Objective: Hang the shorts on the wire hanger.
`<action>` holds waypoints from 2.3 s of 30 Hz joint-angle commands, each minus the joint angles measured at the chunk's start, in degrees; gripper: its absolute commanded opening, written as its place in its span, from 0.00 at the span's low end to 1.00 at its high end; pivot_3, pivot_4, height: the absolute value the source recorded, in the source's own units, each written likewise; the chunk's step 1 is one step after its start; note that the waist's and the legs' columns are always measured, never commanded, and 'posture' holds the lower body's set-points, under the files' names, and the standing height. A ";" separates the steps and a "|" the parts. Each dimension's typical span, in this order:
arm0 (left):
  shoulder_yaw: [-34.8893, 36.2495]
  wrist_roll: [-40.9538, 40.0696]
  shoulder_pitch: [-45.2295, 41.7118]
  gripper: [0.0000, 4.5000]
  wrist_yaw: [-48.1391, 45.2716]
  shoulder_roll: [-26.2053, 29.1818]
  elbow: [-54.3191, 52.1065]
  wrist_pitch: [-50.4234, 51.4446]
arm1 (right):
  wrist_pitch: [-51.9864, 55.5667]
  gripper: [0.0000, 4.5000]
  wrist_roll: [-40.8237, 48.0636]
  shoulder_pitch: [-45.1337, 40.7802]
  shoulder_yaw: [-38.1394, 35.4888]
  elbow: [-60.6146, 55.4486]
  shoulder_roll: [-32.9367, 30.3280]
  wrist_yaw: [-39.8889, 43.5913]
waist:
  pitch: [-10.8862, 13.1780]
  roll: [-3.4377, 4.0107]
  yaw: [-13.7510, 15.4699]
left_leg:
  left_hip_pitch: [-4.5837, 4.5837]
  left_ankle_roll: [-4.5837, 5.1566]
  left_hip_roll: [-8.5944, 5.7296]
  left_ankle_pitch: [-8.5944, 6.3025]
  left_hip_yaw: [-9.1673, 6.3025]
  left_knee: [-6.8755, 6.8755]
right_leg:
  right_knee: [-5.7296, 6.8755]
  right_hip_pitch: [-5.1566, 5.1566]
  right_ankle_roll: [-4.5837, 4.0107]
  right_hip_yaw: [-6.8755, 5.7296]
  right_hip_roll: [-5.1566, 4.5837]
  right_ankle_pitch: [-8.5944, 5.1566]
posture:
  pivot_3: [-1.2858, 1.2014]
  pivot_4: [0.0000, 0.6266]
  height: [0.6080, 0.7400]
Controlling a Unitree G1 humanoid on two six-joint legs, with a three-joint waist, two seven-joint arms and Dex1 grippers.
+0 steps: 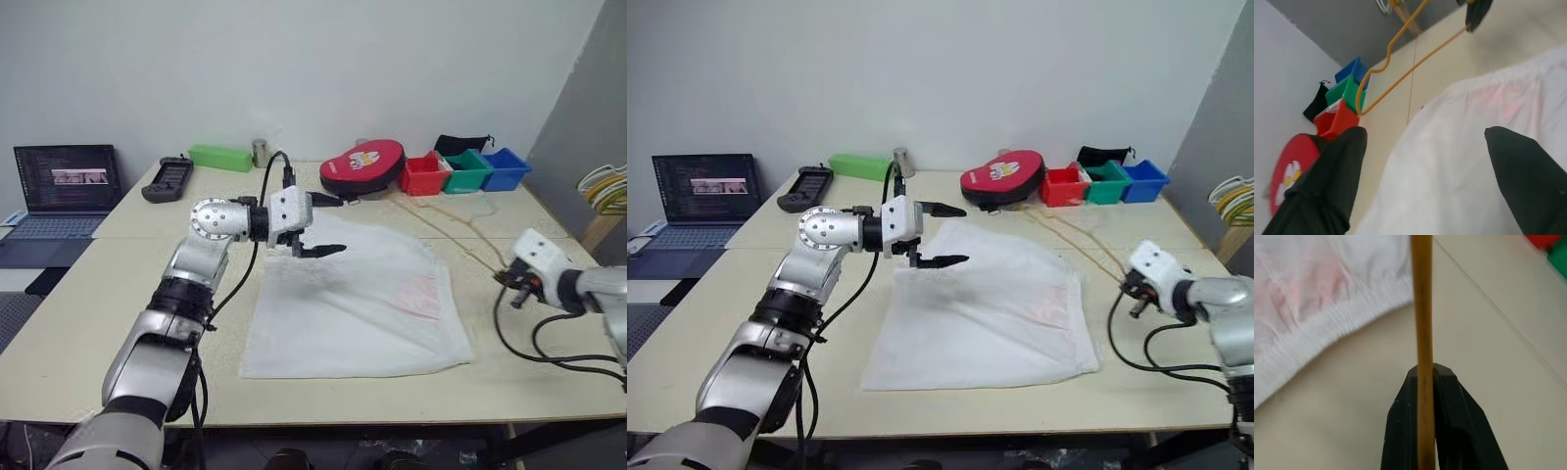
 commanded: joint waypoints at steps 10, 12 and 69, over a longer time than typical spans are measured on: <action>0.89 -4.77 11.23 0.99 3.52 1.07 -21.23 18.05 | 26.84 0.00 21.35 12.32 0.16 4.90 -17.10 21.51 | -0.07 0.15 -0.28 | 0.11 0.01 -0.02 0.00 0.08 0.02 | -0.03 0.11 0.04 0.04 0.07 -0.02 | 0.60 0.00 1.00; 1.14 -4.85 11.50 0.99 3.81 1.30 -21.70 18.72 | 26.45 0.00 22.79 15.00 0.95 4.68 -19.39 23.94 | -0.08 0.15 -0.19 | 0.10 0.01 -0.03 0.00 0.04 0.02 | -0.05 0.12 0.16 0.00 0.07 -0.10 | 0.60 0.00 1.00; 0.00 -0.71 11.79 0.99 4.18 3.49 -20.72 14.06 | 33.78 0.00 33.64 -1.87 12.17 8.42 -3.39 12.06 | 0.01 0.01 1.61 | 0.02 0.00 -0.03 0.00 0.04 0.01 | -0.27 0.11 0.13 -0.01 0.08 -0.06 | 0.63 0.00 1.00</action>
